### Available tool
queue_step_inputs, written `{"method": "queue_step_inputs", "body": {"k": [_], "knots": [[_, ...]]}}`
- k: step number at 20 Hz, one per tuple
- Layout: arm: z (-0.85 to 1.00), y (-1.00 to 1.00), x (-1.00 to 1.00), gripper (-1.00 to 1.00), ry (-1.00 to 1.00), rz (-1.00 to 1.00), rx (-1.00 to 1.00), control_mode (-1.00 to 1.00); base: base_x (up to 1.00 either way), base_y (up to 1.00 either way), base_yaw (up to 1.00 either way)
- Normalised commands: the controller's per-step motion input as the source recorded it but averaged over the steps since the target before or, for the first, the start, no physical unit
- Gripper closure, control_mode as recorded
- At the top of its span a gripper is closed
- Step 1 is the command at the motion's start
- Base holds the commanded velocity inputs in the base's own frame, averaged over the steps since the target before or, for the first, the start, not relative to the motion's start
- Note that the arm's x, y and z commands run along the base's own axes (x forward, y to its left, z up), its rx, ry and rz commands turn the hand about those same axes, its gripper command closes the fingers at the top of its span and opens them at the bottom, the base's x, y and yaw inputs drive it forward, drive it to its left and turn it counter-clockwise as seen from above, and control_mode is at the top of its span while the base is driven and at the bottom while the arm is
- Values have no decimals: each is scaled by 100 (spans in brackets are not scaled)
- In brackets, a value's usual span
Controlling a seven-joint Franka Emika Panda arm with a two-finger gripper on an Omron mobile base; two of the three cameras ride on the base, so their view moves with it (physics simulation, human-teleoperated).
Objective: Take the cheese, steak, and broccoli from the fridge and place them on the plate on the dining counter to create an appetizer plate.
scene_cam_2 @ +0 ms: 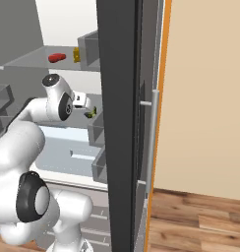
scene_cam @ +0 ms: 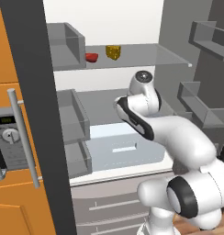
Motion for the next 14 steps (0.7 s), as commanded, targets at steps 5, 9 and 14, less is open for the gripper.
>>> {"method": "queue_step_inputs", "body": {"k": [5,9,14], "knots": [[-27,-2,30,-100,0,0,0,-100,0,0,0],[-27,-10,15,-100,0,1,0,-100,0,0,0],[-21,-14,17,-100,0,3,0,-100,0,0,0]]}}
